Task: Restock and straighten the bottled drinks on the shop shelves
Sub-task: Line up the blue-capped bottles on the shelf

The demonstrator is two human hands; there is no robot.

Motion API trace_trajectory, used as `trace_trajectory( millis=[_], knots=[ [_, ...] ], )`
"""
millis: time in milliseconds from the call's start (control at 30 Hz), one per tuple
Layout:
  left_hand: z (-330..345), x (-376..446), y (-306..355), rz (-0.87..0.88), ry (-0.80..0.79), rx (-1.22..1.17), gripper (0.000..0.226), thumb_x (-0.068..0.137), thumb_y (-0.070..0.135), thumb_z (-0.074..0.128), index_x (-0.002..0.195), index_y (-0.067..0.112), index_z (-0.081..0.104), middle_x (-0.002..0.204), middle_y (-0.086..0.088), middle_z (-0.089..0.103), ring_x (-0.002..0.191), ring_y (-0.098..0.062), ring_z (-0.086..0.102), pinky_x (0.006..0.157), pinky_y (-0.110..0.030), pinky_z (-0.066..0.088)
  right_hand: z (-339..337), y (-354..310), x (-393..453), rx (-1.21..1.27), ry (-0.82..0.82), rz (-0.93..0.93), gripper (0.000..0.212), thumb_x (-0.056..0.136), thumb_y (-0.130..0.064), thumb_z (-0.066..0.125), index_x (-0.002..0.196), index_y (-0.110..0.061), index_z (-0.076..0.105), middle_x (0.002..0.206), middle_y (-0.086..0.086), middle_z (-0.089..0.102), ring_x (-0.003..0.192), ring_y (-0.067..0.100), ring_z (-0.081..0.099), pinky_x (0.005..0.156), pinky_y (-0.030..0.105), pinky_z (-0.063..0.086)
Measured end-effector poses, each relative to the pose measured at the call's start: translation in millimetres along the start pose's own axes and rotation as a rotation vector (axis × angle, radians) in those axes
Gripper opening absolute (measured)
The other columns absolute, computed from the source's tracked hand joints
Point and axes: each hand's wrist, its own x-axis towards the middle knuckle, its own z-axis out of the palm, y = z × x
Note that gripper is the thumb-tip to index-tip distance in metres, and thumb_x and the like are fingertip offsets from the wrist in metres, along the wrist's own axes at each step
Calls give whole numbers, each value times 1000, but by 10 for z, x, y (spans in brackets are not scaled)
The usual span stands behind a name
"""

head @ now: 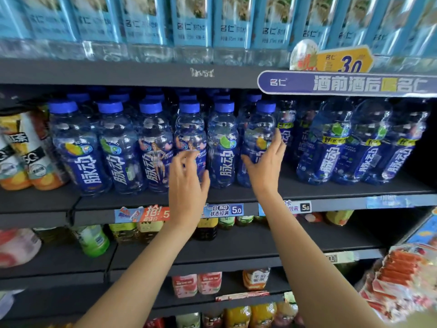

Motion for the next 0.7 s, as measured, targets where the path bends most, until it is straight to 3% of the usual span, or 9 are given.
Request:
trace_trajectory(
  millis=[67,133,233,300,400,567,700],
  knots=[
    [35,-53,68,85,-141,35,32,91,18,56,120,4,55,120,-13,55,112,-27,55,91,-34,45,-35,59,-17,26,-95,40,100,79,-13,73,148,-9,0,152,12,17,140,25,17,107,25,21],
    [97,-59,105,14,-287,80,41,96,29,47,131,7,47,129,-8,54,120,-23,51,96,-31,42,-65,149,-42,74,-189,163,104,78,-14,74,148,-9,-3,152,9,24,138,23,28,102,22,28],
    [181,20,159,-114,-403,195,50,96,38,45,133,5,40,121,-10,59,111,-25,56,87,-33,44,-89,273,-58,82,-199,262,85,76,-21,77,141,-8,25,134,12,50,122,25,50,95,28,41],
    [226,85,207,-191,-411,213,47,93,40,49,122,4,46,109,-13,63,102,-29,60,80,-35,45,-82,290,-52,56,-187,265,73,74,-23,78,131,-6,36,127,11,56,117,24,53,90,26,42],
    [305,170,251,-250,-372,210,41,91,39,54,107,2,51,102,-15,64,95,-31,61,73,-34,46,-58,274,-37,60,-182,250,68,74,-22,78,127,-6,39,125,10,56,116,24,53,88,24,41],
    [349,242,247,-232,-361,275,39,90,38,55,103,2,52,100,-15,64,93,-31,62,66,-31,41,-28,295,17,40,-224,237,60,77,-19,75,123,-3,40,124,13,55,116,25,53,87,24,40],
    [277,182,205,-203,-330,223,35,92,38,51,108,7,54,98,-9,67,91,-25,64,72,-32,49,-49,239,-67,-43,-136,149,80,78,-23,74,139,-1,27,138,17,37,126,30,37,102,31,32]
  ],
)
